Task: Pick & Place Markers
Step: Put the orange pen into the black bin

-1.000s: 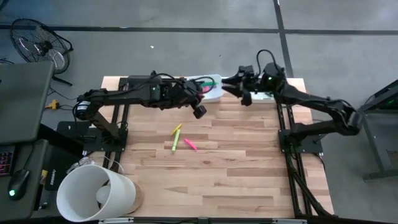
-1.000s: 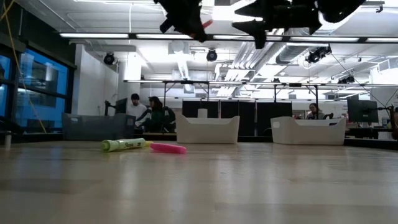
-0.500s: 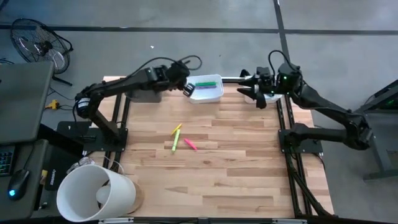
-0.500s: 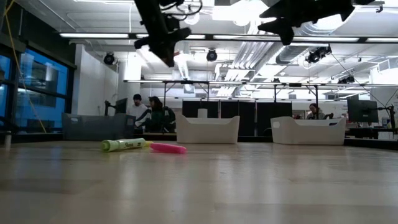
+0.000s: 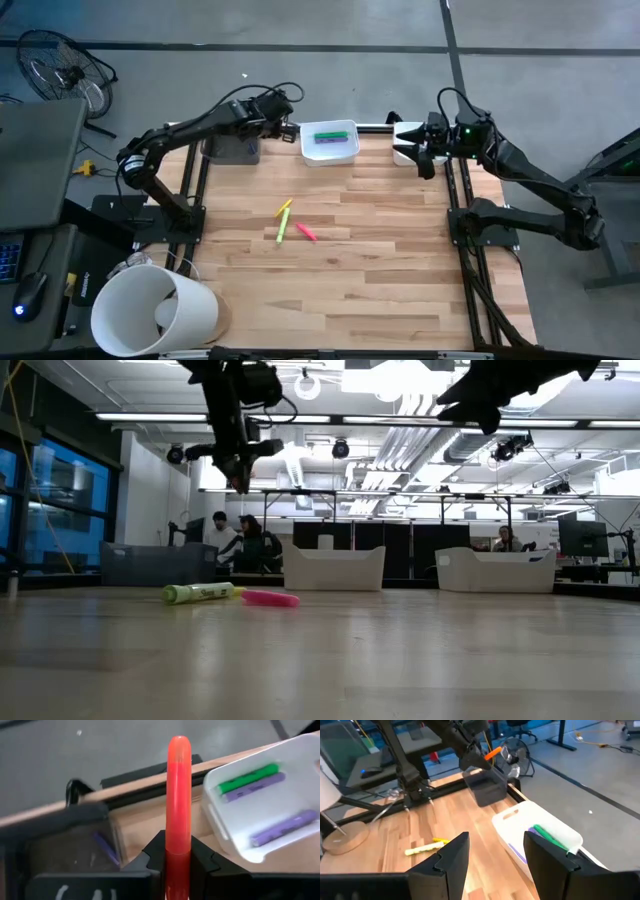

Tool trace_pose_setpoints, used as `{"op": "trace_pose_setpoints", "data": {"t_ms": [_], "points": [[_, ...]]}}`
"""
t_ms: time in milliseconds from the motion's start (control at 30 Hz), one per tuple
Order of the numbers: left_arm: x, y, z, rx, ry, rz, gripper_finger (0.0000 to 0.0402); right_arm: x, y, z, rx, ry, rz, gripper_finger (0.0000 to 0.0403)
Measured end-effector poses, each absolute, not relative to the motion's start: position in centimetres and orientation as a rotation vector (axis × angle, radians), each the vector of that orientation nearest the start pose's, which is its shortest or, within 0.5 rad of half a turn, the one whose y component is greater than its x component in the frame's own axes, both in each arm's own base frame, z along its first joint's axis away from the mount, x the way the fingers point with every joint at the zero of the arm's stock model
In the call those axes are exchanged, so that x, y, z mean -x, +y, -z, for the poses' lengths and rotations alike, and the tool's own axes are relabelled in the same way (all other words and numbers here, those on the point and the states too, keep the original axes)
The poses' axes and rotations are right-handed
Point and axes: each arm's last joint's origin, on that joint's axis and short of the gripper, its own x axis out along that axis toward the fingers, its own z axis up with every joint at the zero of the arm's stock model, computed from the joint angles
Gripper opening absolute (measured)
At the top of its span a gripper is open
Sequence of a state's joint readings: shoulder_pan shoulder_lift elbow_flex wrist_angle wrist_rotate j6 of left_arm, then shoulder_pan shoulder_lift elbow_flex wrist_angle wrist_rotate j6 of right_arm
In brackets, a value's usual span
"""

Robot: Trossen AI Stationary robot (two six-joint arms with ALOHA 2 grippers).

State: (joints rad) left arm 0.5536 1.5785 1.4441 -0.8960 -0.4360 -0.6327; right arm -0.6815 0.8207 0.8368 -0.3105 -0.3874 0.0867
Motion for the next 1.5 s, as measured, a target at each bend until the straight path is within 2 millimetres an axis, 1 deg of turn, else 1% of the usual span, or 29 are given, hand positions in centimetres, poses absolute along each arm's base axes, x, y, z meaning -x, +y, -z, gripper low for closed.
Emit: {"op": "trace_pose_setpoints", "data": {"t_ms": [133, 267, 600, 767, 900, 1067, 1167, 1300, 1433, 1500], "points": [[-26.2, 18.2, -29.8, 0.676, 0.735, -1.275, 0.0037, -14.2, -10.2, -33.1, -0.241, 0.258, 0.318, 0.0177], [-25.9, 18.1, -28.3, 0.754, 0.716, -1.333, 0.0037, -14.1, -10.2, -33.0, -0.232, 0.278, 0.338, 0.0178], [-24.9, 17.6, -25.6, 0.942, 0.608, -1.533, 0.0037, -14.1, -10.2, -32.8, -0.214, 0.296, 0.339, 0.0178], [-23.7, 18.5, -24.4, 1.049, 0.563, -1.624, 0.0037, -14.1, -10.2, -32.8, -0.214, 0.296, 0.339, 0.0178], [-22.8, 19.6, -24.2, 1.129, 0.489, -1.680, 0.0037, -14.1, -10.2, -32.8, -0.214, 0.296, 0.338, 0.0179], [-22.3, 21.3, -24.4, 1.226, 0.373, -1.671, 0.0037, -14.1, -10.2, -32.8, -0.214, 0.296, 0.337, 0.0179], [-21.6, 21.9, -24.4, 1.303, 0.318, -1.709, 0.0037, -14.1, -10.2, -32.8, -0.214, 0.296, 0.336, 0.0179], [-21.1, 22.4, -24.4, 1.414, 0.194, -1.772, 0.0037, -14.1, -10.2, -32.8, -0.214, 0.296, 0.336, 0.0179], [-21.1, 22.4, -24.4, 1.522, 0.060, -1.820, 0.0037, -14.1, -10.2, -32.8, -0.214, 0.296, 0.336, 0.0179], [-21.0, 22.3, -24.3, 1.561, 0.024, -1.850, 0.0037, -14.1, -10.2, -32.8, -0.215, 0.296, 0.336, 0.0179]]}}
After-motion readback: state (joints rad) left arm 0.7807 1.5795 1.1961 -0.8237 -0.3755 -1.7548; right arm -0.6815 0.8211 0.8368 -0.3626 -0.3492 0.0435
